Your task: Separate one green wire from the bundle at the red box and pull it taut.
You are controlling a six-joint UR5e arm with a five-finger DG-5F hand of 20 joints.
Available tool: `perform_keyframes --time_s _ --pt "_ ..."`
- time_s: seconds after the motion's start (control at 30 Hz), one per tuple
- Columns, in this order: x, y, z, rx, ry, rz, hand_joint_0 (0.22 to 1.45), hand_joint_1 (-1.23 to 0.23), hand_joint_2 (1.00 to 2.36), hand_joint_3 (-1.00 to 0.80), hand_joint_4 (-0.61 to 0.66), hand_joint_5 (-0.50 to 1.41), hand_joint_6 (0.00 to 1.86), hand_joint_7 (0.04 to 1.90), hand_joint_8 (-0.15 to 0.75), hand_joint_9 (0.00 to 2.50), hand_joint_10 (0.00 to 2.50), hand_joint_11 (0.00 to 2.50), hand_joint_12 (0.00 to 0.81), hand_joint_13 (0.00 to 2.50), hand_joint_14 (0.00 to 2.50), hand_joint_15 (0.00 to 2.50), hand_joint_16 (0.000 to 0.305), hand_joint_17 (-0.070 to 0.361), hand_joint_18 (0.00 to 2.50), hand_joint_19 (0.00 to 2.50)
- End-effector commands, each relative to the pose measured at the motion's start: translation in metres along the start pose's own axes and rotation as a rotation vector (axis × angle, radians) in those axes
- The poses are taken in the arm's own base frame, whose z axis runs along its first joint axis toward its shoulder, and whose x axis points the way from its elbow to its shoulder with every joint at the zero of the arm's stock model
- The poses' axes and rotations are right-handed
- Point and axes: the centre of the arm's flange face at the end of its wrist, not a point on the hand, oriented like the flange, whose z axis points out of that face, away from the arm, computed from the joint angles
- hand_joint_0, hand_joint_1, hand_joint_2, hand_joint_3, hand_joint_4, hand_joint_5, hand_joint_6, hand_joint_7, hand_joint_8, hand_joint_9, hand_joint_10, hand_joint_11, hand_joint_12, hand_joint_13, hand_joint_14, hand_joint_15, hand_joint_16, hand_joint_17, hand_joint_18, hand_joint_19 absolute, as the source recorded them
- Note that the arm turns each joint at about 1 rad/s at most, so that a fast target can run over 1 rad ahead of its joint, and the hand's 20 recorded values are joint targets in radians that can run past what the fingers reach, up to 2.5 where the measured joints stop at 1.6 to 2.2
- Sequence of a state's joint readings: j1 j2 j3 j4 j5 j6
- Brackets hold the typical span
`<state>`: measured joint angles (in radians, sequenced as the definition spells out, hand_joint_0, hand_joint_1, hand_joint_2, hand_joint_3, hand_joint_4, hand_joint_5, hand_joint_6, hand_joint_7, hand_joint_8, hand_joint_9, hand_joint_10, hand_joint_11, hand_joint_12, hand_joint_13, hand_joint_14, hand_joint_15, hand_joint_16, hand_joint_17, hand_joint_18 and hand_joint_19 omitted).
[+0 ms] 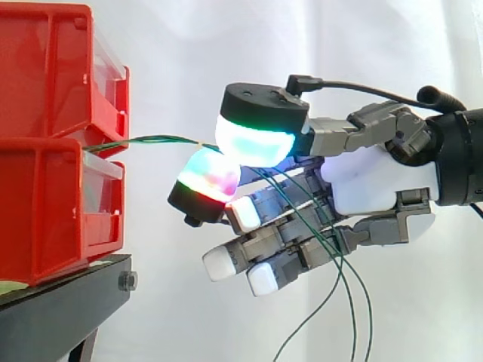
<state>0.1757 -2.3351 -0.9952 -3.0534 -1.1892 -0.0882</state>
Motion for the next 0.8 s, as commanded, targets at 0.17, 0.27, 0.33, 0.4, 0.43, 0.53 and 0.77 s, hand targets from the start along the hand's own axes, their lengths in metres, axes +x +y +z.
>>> perform_keyframes --time_s 0.17,0.27,0.33,0.4,0.43,0.53,0.77 --pt "0.001 0.007 -0.004 0.003 0.004 -0.001 0.68 -0.92 1.00 -0.50 0.07 -0.15 0.92 0.91 0.258 0.97 0.02 0.67 0.333 0.77 0.02 0.43 0.044 0.100 0.73 0.58" --pt "0.001 0.010 -0.005 0.006 0.005 -0.004 0.60 -0.84 1.00 -0.50 0.13 -0.15 0.92 0.90 0.256 0.98 0.02 0.67 0.331 0.77 0.02 0.43 0.045 0.100 0.73 0.59" --pt "0.002 0.009 -0.006 0.011 0.007 -0.006 0.57 -0.78 1.00 -0.50 0.13 -0.15 0.92 0.89 0.267 1.00 0.02 0.67 0.339 0.78 0.02 0.43 0.045 0.102 0.74 0.59" --pt "0.002 0.009 -0.006 0.014 0.008 -0.007 0.54 -0.71 1.00 -0.50 0.14 -0.14 0.90 0.91 0.275 1.01 0.02 0.66 0.346 0.78 0.02 0.44 0.047 0.105 0.74 0.60" --pt "0.004 0.008 -0.006 0.015 0.009 -0.008 0.55 -0.69 1.00 -0.50 0.14 -0.14 0.90 0.91 0.277 1.00 0.02 0.67 0.342 0.78 0.02 0.44 0.046 0.105 0.73 0.60" --pt "0.003 0.010 -0.006 0.012 0.009 -0.007 0.59 -0.69 1.01 -0.40 0.13 -0.15 0.90 0.93 0.271 1.00 0.02 0.67 0.339 0.77 0.02 0.44 0.045 0.102 0.72 0.61" --pt "0.003 0.014 -0.006 0.010 0.007 -0.007 0.62 -0.79 1.02 -0.27 0.08 -0.15 0.90 0.96 0.267 0.99 0.02 0.68 0.339 0.76 0.02 0.44 0.045 0.102 0.72 0.62"
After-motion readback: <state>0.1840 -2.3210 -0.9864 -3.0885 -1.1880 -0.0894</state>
